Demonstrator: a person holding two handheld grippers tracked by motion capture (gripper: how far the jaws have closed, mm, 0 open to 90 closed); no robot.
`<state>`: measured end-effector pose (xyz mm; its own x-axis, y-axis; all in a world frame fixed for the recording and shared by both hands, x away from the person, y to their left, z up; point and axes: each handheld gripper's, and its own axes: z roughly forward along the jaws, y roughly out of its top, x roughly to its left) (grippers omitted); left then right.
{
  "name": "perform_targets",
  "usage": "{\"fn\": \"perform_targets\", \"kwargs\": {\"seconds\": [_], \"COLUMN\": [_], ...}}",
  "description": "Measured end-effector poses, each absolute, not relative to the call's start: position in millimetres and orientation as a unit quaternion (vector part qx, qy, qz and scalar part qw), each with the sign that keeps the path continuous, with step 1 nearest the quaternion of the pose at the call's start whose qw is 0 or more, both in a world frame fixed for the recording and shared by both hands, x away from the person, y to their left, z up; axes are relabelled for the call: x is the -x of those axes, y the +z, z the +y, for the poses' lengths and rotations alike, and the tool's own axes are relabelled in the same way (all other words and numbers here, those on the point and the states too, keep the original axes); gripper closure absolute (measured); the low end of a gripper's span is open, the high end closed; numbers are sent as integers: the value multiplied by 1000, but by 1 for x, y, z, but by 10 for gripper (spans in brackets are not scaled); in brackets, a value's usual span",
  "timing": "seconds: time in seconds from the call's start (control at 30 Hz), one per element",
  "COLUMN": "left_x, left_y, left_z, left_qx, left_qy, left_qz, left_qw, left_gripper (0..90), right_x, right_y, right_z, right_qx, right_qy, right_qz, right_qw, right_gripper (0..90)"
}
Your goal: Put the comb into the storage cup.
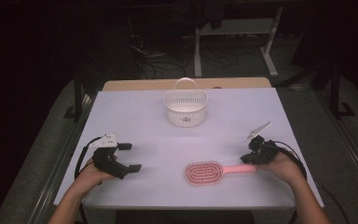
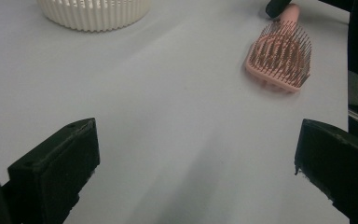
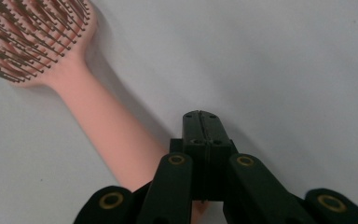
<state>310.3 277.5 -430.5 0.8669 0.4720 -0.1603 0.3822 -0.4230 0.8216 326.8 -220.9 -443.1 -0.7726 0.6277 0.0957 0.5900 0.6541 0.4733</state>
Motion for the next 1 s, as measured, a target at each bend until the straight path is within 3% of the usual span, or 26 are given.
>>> {"fn": "perform_targets", "kwargs": {"seconds": [1.0], "left_x": [-309], "left_y": [-430], "left_z": [277], "left_qx": [-842], "left_qy": [48], "left_qz": [252], "left_qw": [474], "left_gripper": [1], "right_x": [-291], "right_y": [-443], "right_z": [-234], "right_qx": [-340], "right_qy": [272], "right_qz": [900], "right_qw": [34], "right_gripper": [890]}}
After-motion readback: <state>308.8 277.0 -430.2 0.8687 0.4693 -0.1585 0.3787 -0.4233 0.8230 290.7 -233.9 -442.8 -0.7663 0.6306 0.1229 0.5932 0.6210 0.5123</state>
